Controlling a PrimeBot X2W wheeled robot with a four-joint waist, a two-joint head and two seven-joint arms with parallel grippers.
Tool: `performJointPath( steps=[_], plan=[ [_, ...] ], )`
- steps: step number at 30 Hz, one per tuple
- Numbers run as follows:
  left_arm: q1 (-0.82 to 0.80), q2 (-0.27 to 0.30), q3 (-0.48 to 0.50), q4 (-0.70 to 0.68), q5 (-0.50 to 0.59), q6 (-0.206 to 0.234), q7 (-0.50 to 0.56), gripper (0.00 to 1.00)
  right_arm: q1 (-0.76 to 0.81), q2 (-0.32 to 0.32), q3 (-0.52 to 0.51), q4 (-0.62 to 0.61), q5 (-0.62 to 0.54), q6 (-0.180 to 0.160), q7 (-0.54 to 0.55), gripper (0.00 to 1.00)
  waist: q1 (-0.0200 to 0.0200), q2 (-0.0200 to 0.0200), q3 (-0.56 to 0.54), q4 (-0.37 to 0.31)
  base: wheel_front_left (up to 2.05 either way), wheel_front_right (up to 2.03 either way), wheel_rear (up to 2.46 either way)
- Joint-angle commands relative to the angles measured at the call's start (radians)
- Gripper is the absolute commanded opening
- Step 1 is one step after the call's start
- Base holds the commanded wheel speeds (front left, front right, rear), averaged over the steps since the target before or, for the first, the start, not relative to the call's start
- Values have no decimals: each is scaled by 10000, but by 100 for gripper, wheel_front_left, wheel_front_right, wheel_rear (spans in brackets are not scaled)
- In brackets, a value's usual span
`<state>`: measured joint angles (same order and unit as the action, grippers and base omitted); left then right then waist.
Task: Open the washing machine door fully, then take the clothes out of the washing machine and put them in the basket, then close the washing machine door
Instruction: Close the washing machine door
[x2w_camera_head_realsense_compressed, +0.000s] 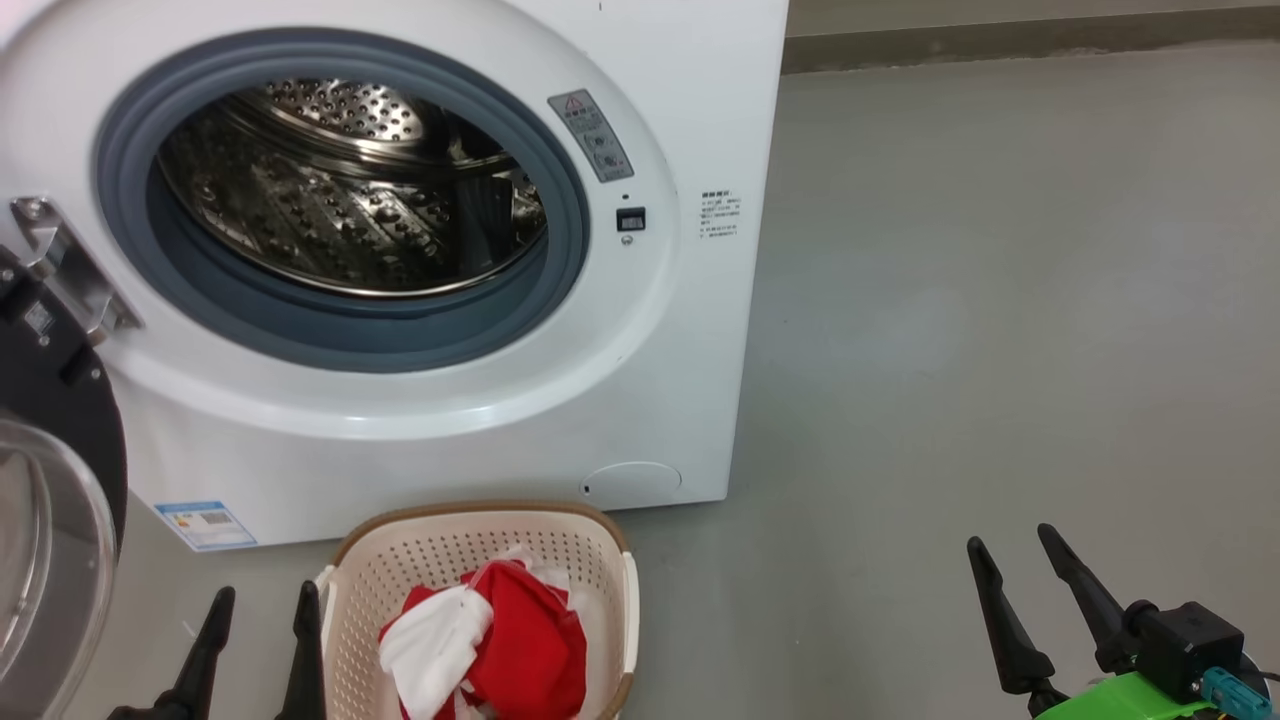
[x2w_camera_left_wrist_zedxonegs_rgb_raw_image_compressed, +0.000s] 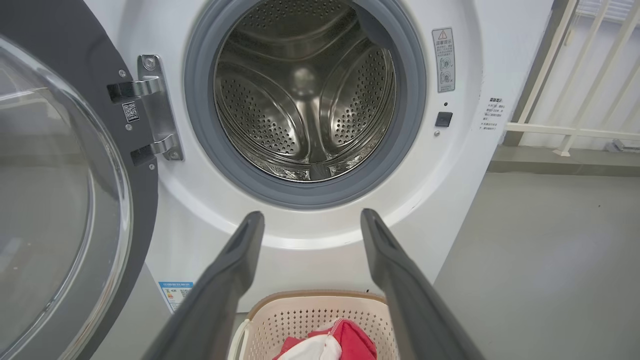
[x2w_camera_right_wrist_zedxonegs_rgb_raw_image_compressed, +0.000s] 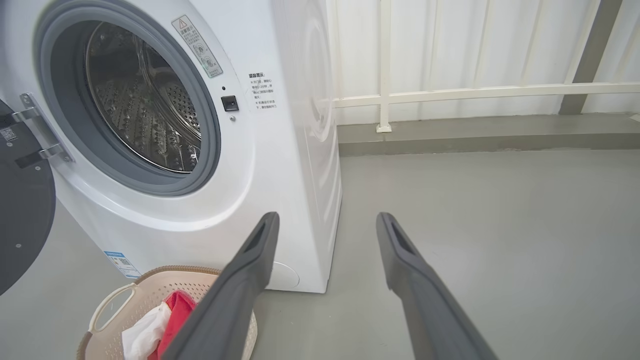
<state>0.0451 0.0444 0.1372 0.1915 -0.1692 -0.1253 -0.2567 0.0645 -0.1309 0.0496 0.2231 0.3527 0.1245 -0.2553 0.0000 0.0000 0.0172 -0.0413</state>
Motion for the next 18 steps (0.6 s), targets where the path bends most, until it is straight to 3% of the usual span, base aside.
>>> performJointPath(
  steps=[1,8,18],
  plan=[
    [-113,59,379,-311,-19,-52,-51,100,-53,-186,193,-269,25,62,-65,100,0,0,5,0,-115,115,0],
    [-124,59,347,-374,56,-53,-51,100,-57,-157,195,-277,23,62,-65,100,0,0,45,1,-66,66,0],
    [-81,59,295,-421,-62,-27,-51,100,-31,-118,168,-270,6,62,-65,100,0,0,3,58,-2,2,0]
  ],
)
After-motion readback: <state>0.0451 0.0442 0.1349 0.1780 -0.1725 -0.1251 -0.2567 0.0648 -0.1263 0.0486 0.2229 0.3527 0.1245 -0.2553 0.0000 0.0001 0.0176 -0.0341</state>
